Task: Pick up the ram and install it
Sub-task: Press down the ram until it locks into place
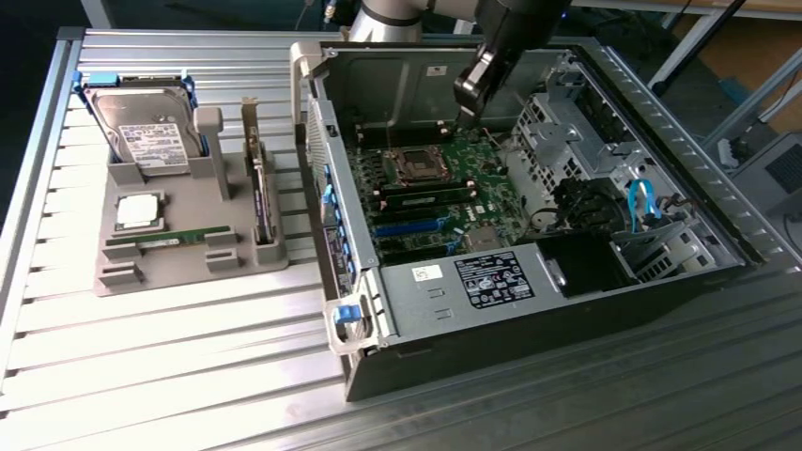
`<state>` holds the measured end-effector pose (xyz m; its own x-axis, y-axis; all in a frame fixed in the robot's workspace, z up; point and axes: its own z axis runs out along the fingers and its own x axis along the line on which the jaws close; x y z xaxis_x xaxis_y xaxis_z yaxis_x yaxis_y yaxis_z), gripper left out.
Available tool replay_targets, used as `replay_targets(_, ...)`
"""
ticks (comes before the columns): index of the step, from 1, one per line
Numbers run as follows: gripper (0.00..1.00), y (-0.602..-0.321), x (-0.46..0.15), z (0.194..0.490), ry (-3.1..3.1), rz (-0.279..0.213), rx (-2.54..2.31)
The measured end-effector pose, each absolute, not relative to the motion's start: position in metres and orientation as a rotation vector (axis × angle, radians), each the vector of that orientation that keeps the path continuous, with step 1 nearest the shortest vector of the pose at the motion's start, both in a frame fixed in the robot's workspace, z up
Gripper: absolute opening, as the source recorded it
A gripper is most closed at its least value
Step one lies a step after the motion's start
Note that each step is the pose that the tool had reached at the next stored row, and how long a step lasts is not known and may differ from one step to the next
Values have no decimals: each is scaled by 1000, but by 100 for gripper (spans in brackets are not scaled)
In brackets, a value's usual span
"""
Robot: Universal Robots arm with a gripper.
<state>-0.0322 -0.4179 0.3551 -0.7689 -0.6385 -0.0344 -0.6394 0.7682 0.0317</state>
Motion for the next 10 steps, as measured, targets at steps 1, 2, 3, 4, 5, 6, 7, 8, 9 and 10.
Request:
replay_targets(1,10,-418,-32,355,2941,65,-1038)
replay_targets(2,10,-418,-32,355,2959,64,-986)
replay_targets(3,10,-418,-32,355,2966,64,-961)
replay_targets(4,10,-418,-32,355,2975,63,-933)
replay_targets(5,10,-418,-32,355,2983,63,-904)
replay_targets(6,10,-418,-32,355,2990,63,-882)
replay_targets(7,10,-418,-32,355,3001,62,-841)
replay_targets(8,10,-418,-32,355,3007,62,-818)
replay_targets(9,10,-418,-32,355,3012,61,-797)
replay_targets(10,10,-418,-32,355,3018,61,-774)
